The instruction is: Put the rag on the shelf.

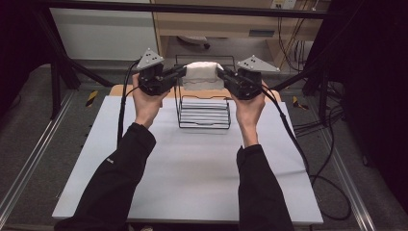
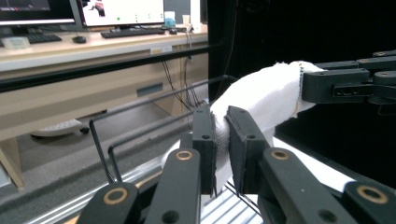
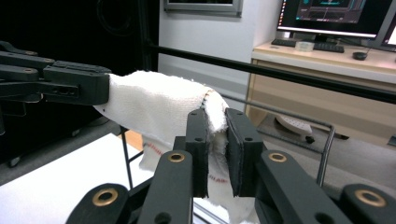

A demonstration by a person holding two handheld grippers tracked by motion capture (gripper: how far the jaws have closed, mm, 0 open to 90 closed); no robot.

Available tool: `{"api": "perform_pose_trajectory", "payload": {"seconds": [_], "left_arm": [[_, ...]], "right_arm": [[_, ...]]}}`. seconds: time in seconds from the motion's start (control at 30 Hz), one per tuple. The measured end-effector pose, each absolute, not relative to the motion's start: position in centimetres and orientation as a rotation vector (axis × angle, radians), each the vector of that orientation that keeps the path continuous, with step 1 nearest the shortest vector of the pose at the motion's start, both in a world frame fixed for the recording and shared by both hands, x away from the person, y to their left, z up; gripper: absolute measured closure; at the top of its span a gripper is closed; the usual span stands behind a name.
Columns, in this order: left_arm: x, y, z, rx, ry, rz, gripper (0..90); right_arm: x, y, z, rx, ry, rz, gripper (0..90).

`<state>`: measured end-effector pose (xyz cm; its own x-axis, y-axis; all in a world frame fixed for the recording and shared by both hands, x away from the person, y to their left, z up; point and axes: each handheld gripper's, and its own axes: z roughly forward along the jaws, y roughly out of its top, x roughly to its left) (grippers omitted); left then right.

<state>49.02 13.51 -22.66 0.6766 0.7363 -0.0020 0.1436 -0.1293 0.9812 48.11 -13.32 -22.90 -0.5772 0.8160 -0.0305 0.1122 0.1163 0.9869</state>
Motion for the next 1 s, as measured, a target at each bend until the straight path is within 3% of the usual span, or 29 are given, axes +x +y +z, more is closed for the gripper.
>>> {"api": "perform_pose_trajectory", "payload": {"seconds": [1.0], "left_arm": [[47.9, 13.6, -25.7, 1.752, 0.73, 0.546, 77.3]], "right_arm": [[47.3, -13.9, -25.8, 0.875, 1.91, 1.479, 81.1]]}}
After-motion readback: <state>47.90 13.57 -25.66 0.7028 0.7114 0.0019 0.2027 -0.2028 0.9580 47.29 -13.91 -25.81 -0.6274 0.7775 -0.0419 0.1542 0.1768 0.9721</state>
